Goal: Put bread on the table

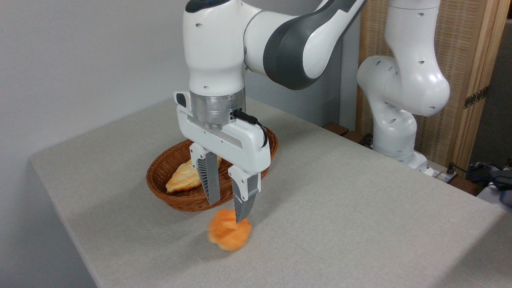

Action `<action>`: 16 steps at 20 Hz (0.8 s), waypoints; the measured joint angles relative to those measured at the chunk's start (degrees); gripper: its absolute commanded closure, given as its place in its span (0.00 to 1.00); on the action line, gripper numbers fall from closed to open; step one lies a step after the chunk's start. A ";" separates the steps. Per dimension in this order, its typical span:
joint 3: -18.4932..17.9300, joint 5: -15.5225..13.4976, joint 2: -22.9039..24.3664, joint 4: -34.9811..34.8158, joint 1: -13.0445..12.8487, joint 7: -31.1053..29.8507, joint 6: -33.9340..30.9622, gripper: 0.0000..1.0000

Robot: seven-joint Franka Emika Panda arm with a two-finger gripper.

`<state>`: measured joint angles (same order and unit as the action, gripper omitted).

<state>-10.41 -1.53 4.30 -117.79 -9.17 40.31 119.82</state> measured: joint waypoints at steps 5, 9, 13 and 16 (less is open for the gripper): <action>-0.19 0.00 0.01 0.01 0.00 0.00 0.00 0.00; -0.22 0.00 0.28 0.41 -0.14 -0.02 0.05 0.00; 0.86 -0.01 1.18 3.27 -0.81 -0.15 0.07 0.00; 3.48 -0.15 1.59 4.80 -1.04 -0.29 0.03 0.00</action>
<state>-6.93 -1.68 5.89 -112.99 -10.21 40.02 119.86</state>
